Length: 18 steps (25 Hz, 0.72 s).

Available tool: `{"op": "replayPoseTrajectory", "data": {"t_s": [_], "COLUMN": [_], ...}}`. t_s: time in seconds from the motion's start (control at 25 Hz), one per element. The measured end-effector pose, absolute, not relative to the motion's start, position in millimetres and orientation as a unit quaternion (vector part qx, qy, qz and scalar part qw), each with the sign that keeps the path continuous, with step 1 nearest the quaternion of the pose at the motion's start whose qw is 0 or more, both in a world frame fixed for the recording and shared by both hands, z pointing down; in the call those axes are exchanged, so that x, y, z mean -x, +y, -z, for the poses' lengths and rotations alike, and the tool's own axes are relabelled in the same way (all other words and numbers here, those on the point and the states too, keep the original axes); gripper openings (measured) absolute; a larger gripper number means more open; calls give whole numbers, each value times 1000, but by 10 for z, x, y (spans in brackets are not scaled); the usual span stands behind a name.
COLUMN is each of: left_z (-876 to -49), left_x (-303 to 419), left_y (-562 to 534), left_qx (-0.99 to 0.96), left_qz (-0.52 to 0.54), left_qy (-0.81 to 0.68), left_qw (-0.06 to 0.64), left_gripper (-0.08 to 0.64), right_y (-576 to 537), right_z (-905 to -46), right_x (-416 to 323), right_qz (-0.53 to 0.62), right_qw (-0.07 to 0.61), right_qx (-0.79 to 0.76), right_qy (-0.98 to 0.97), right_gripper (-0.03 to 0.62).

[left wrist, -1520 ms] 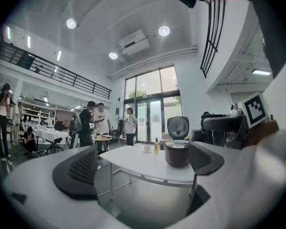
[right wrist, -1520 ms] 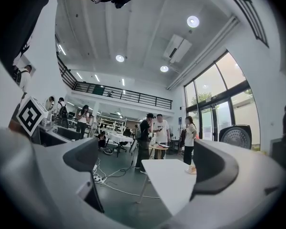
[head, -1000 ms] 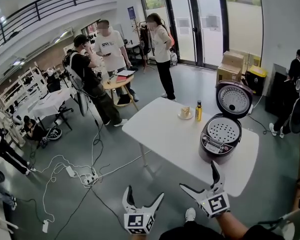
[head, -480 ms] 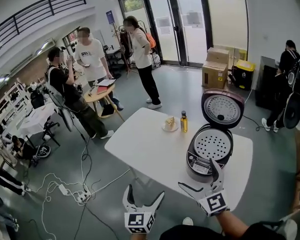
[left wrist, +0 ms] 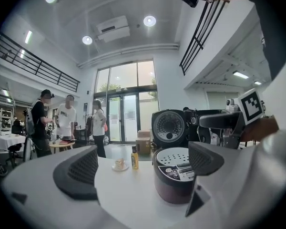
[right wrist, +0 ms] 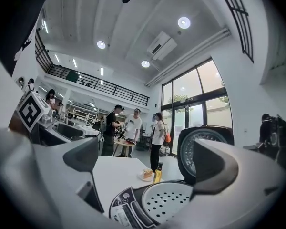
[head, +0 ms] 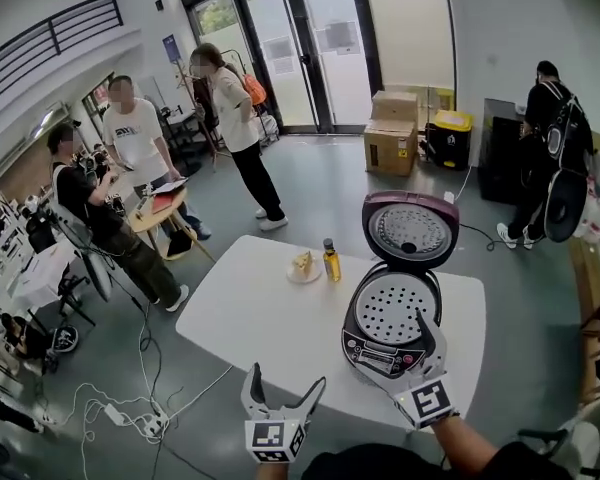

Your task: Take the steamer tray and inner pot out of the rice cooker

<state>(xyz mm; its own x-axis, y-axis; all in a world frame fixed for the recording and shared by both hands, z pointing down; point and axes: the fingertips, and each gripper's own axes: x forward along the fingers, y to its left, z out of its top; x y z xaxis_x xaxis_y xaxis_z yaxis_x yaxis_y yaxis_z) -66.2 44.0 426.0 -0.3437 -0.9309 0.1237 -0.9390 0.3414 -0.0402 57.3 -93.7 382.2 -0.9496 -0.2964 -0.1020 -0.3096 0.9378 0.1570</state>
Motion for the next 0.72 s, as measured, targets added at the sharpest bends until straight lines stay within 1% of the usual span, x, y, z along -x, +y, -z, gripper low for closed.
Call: {"op": "replayPoseTrajectory", "data": {"t_s": [0.32,0.52,0.72], "left_z": [-4399,-4376,-4416], "left_x": [809,975,1142], "left_y": [-391,-824,-1180], "left_qx": [-640,-688,-726], "left_qz": [-57,-60,-71], "left_qy": [-765,-721,-682], "left_qw": [50,51,55], "left_gripper": [578,578,577], "right_y": [-1499,-1784,-1976], "right_z": [-4057,-4071,-4153], "right_x": [-600,-527,-476], "right_qz": [-75,-82,-60], "right_qw": [-6,-7,-37], "right_qx": [234,295,351], "right_qy": [969,952,934], "right_gripper": [594,594,594]}}
